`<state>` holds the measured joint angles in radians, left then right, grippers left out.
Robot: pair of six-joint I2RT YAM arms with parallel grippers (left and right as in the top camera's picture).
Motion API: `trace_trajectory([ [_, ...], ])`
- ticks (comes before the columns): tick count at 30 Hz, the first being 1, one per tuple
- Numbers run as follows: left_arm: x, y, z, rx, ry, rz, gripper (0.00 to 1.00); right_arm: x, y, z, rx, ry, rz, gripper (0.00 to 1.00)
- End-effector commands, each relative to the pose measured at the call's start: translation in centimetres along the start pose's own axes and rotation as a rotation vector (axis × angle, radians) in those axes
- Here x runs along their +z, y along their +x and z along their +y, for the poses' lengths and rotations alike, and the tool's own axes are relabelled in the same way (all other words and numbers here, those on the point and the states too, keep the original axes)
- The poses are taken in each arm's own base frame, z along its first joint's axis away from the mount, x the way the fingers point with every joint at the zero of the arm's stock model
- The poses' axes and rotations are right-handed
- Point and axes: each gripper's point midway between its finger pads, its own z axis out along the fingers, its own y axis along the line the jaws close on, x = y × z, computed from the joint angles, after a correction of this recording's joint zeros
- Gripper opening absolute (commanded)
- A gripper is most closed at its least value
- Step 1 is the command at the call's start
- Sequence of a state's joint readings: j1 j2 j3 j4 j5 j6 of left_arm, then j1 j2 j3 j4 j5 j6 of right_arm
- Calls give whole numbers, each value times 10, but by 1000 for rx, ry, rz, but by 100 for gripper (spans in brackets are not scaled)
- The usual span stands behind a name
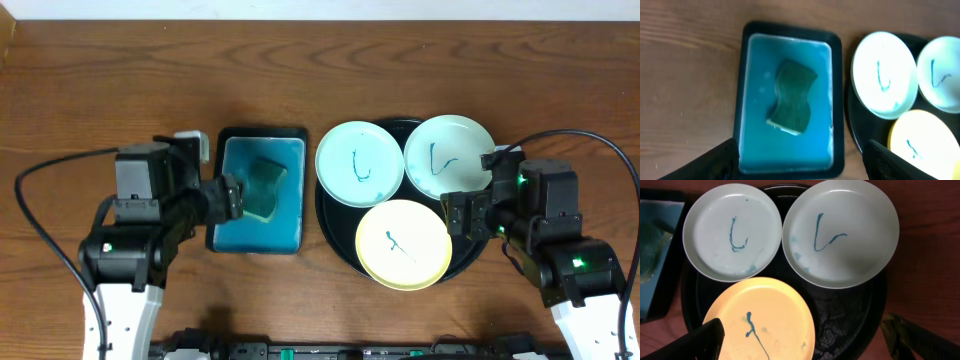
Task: Clean dirty plates on tray and stack at the side
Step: 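Reach the left gripper into the blue tray and grasp the green sponge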
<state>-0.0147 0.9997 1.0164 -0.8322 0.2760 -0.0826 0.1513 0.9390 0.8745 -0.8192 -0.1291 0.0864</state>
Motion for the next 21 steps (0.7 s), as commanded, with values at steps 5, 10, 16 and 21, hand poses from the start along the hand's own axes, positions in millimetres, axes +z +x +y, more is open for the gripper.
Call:
trace_trajectory([
  [5,47,-16,13,59,-96,78,75,-4,-7,7,-26,-21,-18,99],
  [10,92,3,2,107,-77,209,67,-4,-7,7,-26,-21,-17,99],
  [16,142,38,11,142,-141,380,55,-3,-6,6,-25,-20,-11,99],
  [21,165,56,11,155,-145,451,51,-1,-5,6,-24,-19,-5,99],
])
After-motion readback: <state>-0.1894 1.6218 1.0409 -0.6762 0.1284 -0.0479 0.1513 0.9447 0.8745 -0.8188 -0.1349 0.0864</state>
